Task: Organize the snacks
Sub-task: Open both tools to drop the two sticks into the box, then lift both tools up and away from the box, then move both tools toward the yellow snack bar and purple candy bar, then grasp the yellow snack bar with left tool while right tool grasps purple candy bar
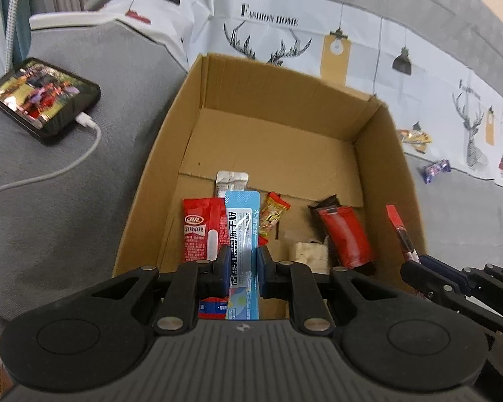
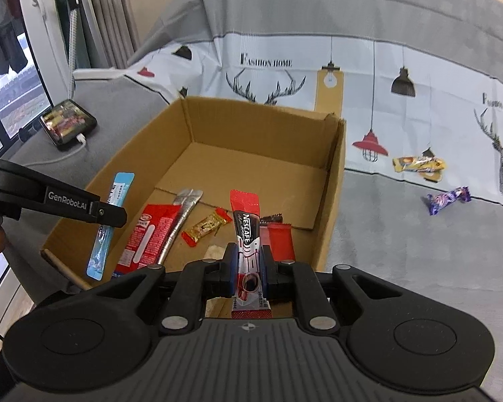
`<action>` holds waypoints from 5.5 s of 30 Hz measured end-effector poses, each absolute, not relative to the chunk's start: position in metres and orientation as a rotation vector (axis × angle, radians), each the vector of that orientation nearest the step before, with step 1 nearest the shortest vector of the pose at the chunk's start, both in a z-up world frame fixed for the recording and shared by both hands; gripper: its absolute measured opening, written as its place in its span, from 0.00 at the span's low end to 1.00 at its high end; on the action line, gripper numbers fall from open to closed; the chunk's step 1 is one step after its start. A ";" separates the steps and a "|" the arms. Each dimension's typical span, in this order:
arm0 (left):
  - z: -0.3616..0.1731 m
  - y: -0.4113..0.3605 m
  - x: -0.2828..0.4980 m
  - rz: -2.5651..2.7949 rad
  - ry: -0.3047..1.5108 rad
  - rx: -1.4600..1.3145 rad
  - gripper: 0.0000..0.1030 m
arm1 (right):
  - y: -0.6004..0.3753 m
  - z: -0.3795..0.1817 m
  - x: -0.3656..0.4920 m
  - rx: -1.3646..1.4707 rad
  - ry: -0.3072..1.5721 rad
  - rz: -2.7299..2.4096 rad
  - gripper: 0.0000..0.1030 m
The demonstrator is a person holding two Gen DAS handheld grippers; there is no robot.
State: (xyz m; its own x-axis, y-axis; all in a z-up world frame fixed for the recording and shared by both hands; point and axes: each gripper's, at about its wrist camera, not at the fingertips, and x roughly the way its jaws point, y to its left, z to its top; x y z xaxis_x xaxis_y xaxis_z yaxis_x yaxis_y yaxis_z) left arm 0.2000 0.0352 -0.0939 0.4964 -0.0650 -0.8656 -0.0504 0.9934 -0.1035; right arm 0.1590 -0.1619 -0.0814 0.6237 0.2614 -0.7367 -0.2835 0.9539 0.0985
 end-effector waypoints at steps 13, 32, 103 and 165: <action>-0.117 0.037 0.216 0.070 1.057 -0.027 1.00 | -0.160 -0.099 0.182 0.006 0.883 0.251 0.75; -0.065 0.015 0.103 0.090 0.985 0.001 1.00 | -0.165 -0.046 0.072 0.037 0.791 0.193 0.93; -0.034 -0.021 0.042 0.097 0.927 0.026 1.00 | -0.210 -0.027 0.001 0.111 0.682 0.175 0.99; -0.214 -0.342 0.528 -0.299 1.191 0.293 0.28 | -0.525 -0.239 0.328 0.200 0.795 -0.405 0.17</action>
